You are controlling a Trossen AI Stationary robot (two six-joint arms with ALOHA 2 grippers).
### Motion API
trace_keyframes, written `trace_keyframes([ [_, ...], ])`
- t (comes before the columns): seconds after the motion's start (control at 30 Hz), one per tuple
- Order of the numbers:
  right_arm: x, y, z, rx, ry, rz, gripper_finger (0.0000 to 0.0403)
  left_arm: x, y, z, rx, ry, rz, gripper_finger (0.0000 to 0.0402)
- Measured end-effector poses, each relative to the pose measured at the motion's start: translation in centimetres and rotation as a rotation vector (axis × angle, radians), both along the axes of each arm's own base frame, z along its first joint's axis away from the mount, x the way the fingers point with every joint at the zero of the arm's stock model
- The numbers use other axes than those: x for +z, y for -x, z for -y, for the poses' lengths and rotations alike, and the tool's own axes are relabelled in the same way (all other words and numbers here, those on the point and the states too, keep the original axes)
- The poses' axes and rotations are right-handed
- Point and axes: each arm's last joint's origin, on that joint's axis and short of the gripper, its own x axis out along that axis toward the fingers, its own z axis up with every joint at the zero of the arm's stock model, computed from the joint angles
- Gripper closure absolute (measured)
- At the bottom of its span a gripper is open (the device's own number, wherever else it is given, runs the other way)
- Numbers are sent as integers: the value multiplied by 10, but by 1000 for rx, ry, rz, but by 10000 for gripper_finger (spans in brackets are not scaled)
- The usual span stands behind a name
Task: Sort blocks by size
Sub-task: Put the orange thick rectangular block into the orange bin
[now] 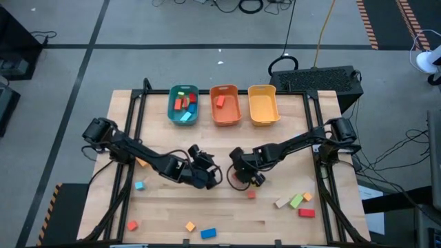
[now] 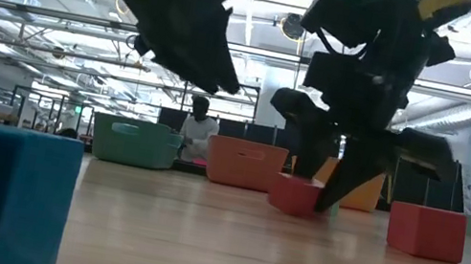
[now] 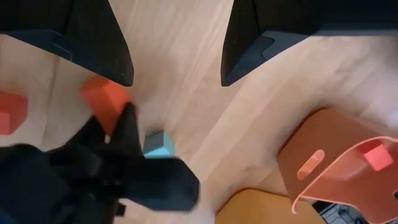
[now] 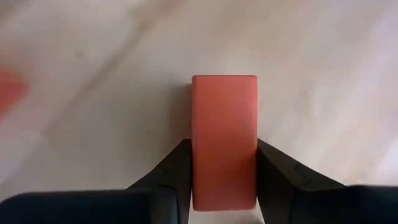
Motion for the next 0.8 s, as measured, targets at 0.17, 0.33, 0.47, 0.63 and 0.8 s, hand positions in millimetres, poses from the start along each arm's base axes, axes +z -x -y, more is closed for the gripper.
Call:
trace_keyframes([
  [0.17, 4, -2, 4, -121, 97, 54, 282, -9, -6, 3, 56, 79, 56, 160],
  [0.33, 6, -3, 5, -218, 205, 103, 285, -12, -8, -5, 157, 203, 95, 146],
  [0.47, 9, -5, 4, -299, 285, 174, 283, -13, -12, -16, 166, 286, 82, 111],
  [0.63, 14, -7, -4, -342, 374, 256, 284, -14, -18, -37, 185, 398, 61, 48],
  [0.8, 16, -7, -10, -376, 428, 300, 284, -14, -21, -50, 205, 424, 61, 6],
])
